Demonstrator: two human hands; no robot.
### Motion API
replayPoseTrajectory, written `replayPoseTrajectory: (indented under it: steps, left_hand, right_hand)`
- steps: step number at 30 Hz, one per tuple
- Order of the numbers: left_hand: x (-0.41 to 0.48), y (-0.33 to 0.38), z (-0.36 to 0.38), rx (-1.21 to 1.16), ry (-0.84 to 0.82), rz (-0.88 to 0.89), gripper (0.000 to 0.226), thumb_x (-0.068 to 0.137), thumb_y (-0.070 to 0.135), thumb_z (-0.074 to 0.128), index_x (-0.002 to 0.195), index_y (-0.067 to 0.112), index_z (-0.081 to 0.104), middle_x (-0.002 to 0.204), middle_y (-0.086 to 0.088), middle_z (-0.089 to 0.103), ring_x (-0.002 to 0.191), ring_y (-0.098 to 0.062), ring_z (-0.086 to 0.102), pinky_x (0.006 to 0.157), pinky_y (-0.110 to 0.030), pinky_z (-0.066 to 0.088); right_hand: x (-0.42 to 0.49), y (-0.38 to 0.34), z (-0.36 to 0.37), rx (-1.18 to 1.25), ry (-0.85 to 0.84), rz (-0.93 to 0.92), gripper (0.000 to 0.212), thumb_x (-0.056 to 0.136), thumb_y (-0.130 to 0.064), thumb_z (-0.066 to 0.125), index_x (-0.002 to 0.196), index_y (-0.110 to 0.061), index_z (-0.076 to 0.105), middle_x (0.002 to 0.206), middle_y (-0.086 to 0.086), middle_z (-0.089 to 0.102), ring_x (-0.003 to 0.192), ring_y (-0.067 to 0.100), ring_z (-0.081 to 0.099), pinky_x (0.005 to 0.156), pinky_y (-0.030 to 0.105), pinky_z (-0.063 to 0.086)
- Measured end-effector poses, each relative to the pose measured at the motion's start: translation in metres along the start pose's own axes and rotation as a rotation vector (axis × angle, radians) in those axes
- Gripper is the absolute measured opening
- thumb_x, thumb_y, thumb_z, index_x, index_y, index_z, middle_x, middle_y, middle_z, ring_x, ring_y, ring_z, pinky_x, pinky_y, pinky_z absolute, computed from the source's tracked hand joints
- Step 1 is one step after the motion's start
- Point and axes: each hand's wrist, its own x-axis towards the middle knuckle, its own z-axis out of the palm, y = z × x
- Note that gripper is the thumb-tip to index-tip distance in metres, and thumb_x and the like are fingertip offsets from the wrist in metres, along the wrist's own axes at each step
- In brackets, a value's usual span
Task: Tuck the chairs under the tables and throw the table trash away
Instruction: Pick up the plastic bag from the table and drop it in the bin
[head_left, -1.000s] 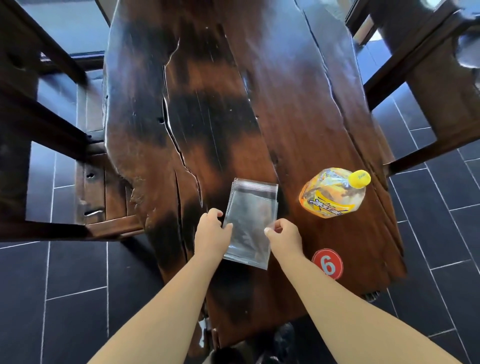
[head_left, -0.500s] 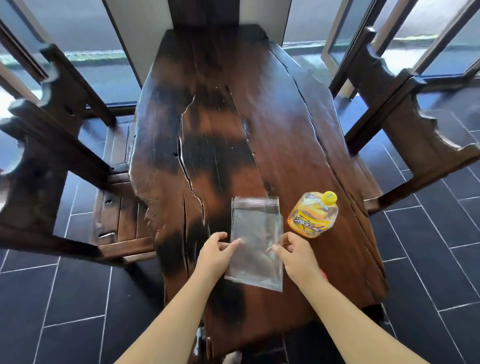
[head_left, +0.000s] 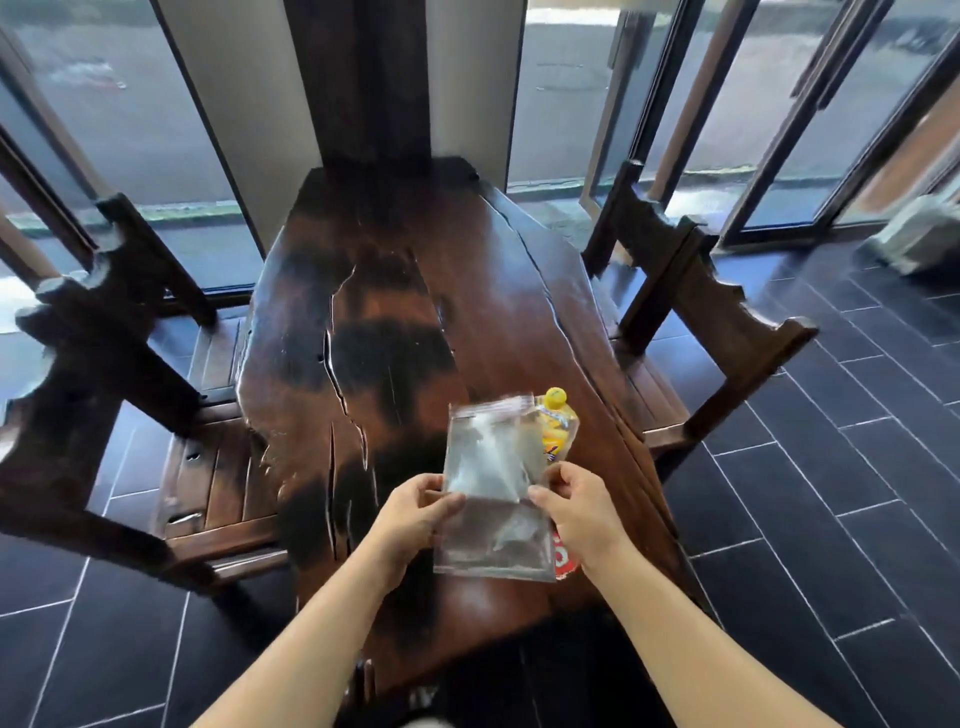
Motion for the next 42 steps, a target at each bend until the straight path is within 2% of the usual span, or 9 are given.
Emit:
replayPoseTrajectory:
  steps: [10,14,17,21,27,32,36,40,42]
  left_hand:
    - [-0.020,0.004,0.030,-0.072,0.133,0.137,0.016,0.085,0.001,0.074,0.098,0.010,0.068,0.086,-0.012,0.070,0.076,-0.023,0.066,0.067,-0.033,0.053]
    - [-0.014,0.014,0.040,-0.089,0.120,0.166,0.013,0.084,-0.003,0.072,0.094,0.005,0.068,0.080,-0.010,0.071,0.070,-0.017,0.066,0.061,-0.027,0.054]
    - [0.000,0.019,0.050,-0.070,0.086,0.187,0.011,0.083,-0.003,0.073,0.090,0.004,0.069,0.078,-0.007,0.070,0.070,-0.014,0.063,0.066,-0.025,0.052]
    - [0.024,0.022,0.075,-0.028,0.002,0.192,0.012,0.082,-0.003,0.074,0.088,0.007,0.069,0.074,-0.001,0.069,0.067,-0.007,0.061,0.064,-0.019,0.049]
    - [0.043,0.029,0.141,0.029,-0.175,0.154,0.013,0.082,-0.002,0.075,0.091,0.002,0.067,0.078,-0.008,0.069,0.071,-0.015,0.061,0.067,-0.022,0.052]
    - [0.044,0.029,0.209,0.117,-0.251,0.146,0.017,0.081,0.004,0.079,0.095,0.005,0.069,0.087,-0.016,0.073,0.077,-0.018,0.064,0.078,-0.042,0.053]
    - [0.037,0.025,0.280,0.160,-0.267,0.179,0.016,0.081,0.001,0.077,0.094,0.005,0.068,0.085,-0.007,0.072,0.077,-0.013,0.064,0.072,-0.025,0.055]
    - [0.030,0.011,0.348,0.150,-0.249,0.101,0.026,0.069,0.018,0.084,0.090,0.012,0.070,0.096,-0.026,0.071,0.089,-0.039,0.069,0.090,-0.063,0.053]
    - [0.032,-0.001,0.377,0.175,-0.214,0.085,0.027,0.067,0.022,0.085,0.089,0.013,0.071,0.095,-0.025,0.072,0.089,-0.041,0.070,0.089,-0.063,0.053]
  right_hand:
    - [-0.015,-0.001,-0.033,0.057,0.029,-0.038,0.010,0.088,-0.002,0.070,0.083,-0.009,0.066,0.080,0.004,0.071,0.075,0.015,0.068,0.067,0.024,0.053]
    - [-0.013,0.002,-0.043,0.073,0.063,-0.030,0.010,0.089,-0.005,0.070,0.082,-0.011,0.066,0.083,0.001,0.070,0.076,0.010,0.066,0.064,0.017,0.049]
    - [-0.010,0.004,-0.054,0.091,0.120,-0.014,0.006,0.089,-0.006,0.070,0.084,-0.008,0.067,0.082,0.001,0.068,0.069,0.002,0.064,0.062,0.014,0.049]
    - [-0.009,0.014,-0.082,0.090,0.188,0.031,0.008,0.090,-0.008,0.070,0.085,-0.015,0.071,0.079,-0.001,0.072,0.075,0.008,0.065,0.072,0.019,0.049]
    - [-0.023,0.038,-0.135,0.152,0.351,0.116,0.010,0.089,-0.005,0.069,0.083,-0.012,0.072,0.074,-0.001,0.070,0.072,0.012,0.065,0.076,0.031,0.053]
    - [-0.037,0.065,-0.188,0.209,0.394,0.167,0.010,0.089,-0.009,0.070,0.082,-0.015,0.073,0.076,0.007,0.070,0.075,0.025,0.066,0.082,0.051,0.058]
    - [-0.037,0.093,-0.250,0.203,0.420,0.195,0.020,0.089,-0.003,0.061,0.084,-0.016,0.076,0.076,0.007,0.073,0.076,0.027,0.069,0.082,0.059,0.059]
    - [-0.036,0.124,-0.317,0.237,0.400,0.226,0.030,0.089,0.009,0.052,0.086,-0.010,0.076,0.066,0.003,0.070,0.066,0.022,0.066,0.074,0.051,0.062]
    - [-0.032,0.143,-0.346,0.218,0.373,0.226,0.030,0.088,0.009,0.054,0.087,-0.011,0.076,0.070,0.004,0.071,0.067,0.020,0.068,0.076,0.051,0.062]
